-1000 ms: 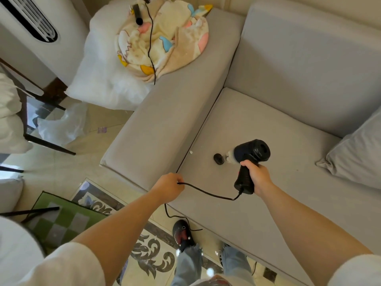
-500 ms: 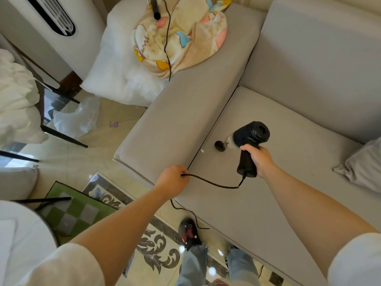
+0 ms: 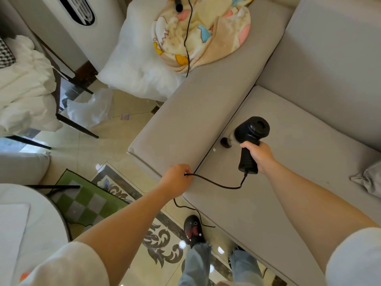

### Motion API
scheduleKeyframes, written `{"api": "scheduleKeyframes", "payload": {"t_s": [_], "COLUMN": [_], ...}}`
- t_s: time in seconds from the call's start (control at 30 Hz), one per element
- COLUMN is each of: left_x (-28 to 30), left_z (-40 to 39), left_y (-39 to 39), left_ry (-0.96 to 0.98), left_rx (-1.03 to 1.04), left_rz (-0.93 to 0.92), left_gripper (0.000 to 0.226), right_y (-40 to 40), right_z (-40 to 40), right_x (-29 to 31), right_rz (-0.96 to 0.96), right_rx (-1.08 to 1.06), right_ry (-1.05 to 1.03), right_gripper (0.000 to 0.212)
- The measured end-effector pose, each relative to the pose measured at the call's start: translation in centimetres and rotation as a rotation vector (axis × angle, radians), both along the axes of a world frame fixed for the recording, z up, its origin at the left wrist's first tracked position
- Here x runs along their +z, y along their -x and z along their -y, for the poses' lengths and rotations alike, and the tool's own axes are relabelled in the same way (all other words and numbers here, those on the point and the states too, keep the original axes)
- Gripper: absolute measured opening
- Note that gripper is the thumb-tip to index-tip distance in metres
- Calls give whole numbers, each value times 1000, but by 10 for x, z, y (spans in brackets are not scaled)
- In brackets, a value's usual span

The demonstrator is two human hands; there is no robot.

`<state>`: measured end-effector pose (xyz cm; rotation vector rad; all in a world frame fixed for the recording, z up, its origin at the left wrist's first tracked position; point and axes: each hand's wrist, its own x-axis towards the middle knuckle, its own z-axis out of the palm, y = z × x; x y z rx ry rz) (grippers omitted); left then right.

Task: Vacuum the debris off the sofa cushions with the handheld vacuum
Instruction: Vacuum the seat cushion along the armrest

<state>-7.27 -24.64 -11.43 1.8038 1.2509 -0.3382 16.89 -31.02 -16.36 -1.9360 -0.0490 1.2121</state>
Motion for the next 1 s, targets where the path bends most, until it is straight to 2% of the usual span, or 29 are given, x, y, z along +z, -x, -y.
{"api": "scheduleKeyframes", "payload": {"t_s": [0.17,0.3,0.47,0.8,0.9,1.0], "left_x": [0,0,3,5,7,8], "left_z": [-4,-3,-4,0,2,7], "left_y": [4,6,6,4,0,-5], "left_ry": [-19,-13,-1,29,25,19], "left_rx": [-2,-7,-15,-47,-65,-101], "left_rz": [-6,-11,-7,-30,-34,-38], "left_gripper": [20,21,21,13,11,15], "right_y": [5,8,6,23,15,13], "right_z": [3,5,4,18,25,37], "right_x": [-2,2,8,6,12,11], "right_rz": [-42,-109,-143,-30,-83,-10], "right_rx": [-23,-8,62,102,129,115], "right_ry": [1,4,63,78,120,151], "right_gripper": [31,18,22,40,39,39]}}
